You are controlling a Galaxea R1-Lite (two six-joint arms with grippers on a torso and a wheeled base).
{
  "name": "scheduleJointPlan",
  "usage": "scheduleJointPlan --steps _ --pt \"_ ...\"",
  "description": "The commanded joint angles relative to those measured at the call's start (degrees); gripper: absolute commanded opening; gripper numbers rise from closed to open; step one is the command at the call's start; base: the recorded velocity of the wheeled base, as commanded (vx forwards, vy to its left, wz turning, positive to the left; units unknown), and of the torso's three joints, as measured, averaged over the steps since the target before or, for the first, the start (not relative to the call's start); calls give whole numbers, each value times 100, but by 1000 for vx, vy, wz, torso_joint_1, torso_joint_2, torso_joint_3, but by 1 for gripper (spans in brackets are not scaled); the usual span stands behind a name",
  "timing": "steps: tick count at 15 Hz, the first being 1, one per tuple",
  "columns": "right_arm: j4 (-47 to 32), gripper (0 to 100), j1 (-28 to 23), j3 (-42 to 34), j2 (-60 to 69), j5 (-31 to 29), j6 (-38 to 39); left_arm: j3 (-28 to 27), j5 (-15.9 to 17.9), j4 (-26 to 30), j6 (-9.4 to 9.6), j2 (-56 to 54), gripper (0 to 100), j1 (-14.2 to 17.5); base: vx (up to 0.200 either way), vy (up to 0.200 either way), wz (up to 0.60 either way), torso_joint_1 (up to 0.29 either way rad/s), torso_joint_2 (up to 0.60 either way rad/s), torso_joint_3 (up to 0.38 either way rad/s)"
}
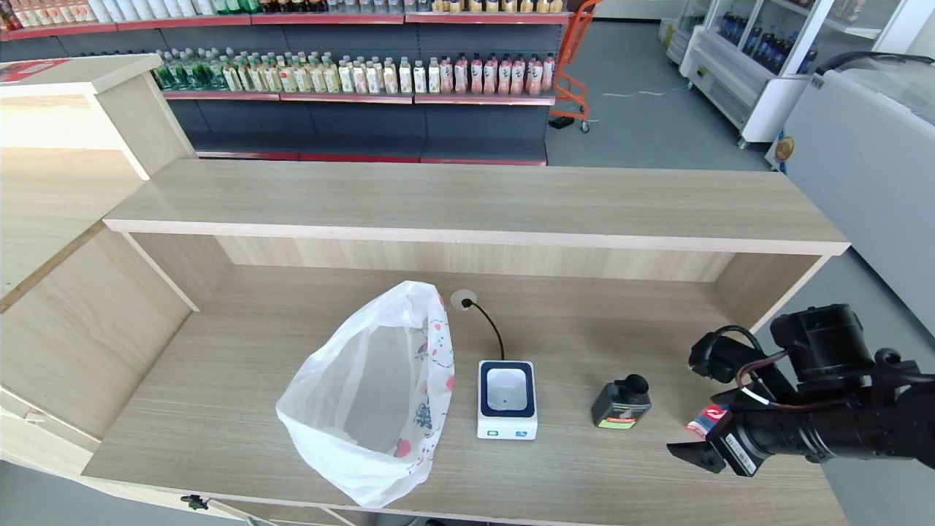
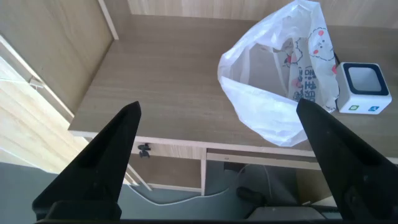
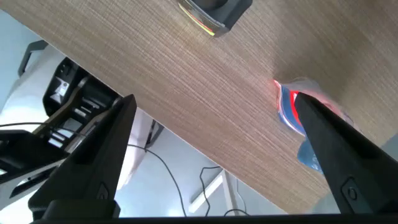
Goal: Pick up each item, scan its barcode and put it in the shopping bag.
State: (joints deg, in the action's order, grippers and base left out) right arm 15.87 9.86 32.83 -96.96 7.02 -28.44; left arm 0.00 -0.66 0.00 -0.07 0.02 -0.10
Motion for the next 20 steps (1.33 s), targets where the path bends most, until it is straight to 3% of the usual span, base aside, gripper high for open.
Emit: scheduleJointPlan --steps 1,10,19,20 --pt "294 100 7 22 -508 1 -215 0 -4 0 -1 -2 100 1 0 0 0 0 0 0" --pt "1577 100 60 -22 -1395 432 -689 0 -4 0 -1 -2 100 1 0 0 0 0 0 0" --pt "2060 100 262 -13 -1861 634 -742 0 -4 0 -1 -2 100 1 0 0 0 0 0 0" --pt "2087 0 253 -57 -1870 634 -742 0 -4 0 -1 -2 100 1 0 0 0 0 0 0"
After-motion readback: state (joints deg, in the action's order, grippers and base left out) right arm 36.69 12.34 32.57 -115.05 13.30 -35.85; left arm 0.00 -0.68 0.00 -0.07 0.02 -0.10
